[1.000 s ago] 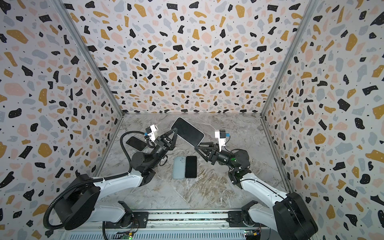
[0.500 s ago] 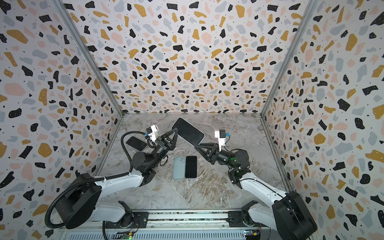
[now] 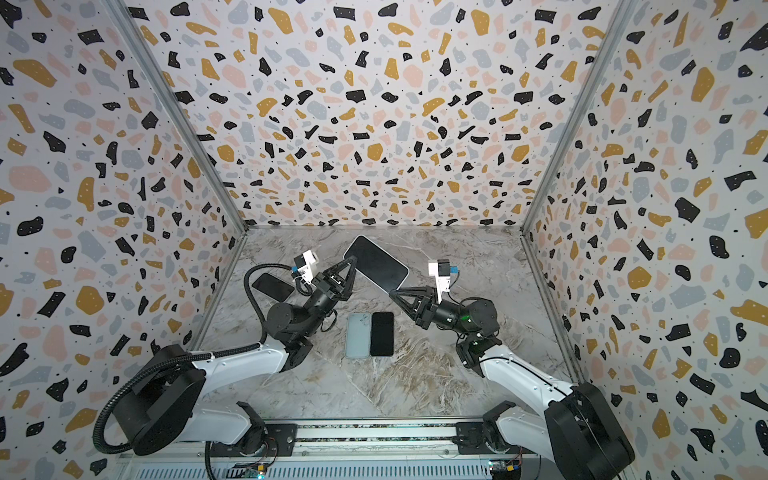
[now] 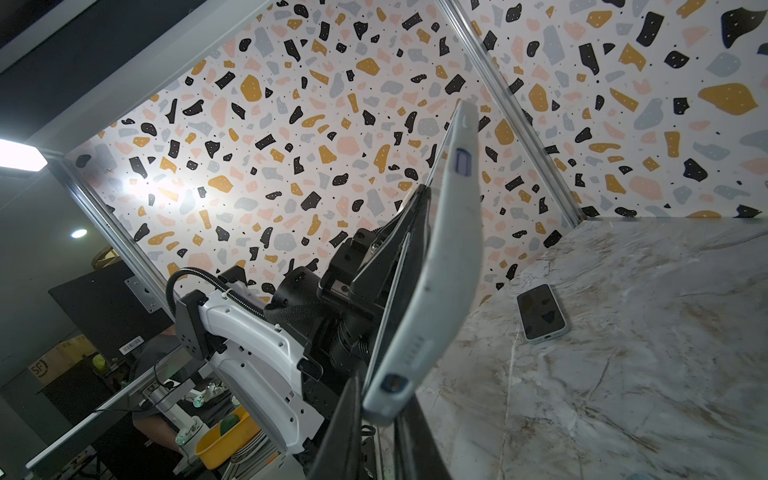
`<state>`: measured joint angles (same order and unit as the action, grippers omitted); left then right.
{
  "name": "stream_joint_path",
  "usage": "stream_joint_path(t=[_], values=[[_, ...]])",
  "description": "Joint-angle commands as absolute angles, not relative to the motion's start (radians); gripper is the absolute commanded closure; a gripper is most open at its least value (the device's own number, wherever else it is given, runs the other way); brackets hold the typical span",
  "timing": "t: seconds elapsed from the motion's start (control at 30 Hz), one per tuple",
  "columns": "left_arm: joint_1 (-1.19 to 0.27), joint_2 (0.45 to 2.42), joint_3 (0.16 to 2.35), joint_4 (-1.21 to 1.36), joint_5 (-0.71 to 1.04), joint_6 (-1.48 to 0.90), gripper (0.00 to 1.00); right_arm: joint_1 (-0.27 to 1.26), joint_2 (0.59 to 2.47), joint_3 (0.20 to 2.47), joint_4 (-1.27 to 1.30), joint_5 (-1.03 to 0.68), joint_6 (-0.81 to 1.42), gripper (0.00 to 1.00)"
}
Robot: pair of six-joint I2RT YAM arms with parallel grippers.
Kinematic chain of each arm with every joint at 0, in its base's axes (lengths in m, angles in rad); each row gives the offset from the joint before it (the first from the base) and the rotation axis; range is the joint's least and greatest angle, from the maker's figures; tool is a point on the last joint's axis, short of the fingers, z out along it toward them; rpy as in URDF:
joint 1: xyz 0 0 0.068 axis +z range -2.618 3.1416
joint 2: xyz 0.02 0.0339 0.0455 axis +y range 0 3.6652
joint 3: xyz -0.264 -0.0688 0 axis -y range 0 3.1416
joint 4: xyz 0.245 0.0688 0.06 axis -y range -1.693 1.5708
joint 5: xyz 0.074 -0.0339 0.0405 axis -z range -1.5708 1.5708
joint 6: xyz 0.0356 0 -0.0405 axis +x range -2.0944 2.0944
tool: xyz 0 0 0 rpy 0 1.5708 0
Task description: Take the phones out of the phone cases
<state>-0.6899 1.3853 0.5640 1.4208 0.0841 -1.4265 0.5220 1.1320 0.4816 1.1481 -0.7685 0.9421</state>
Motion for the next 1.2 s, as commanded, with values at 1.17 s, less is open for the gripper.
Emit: stream_joint_path(t=[1.17], values=[[-0.698, 1.318, 0.708, 1.042, 0.235, -1.401, 1.0, 0.54, 1.017, 0.658, 0.442, -0.637, 0.15, 0.93]])
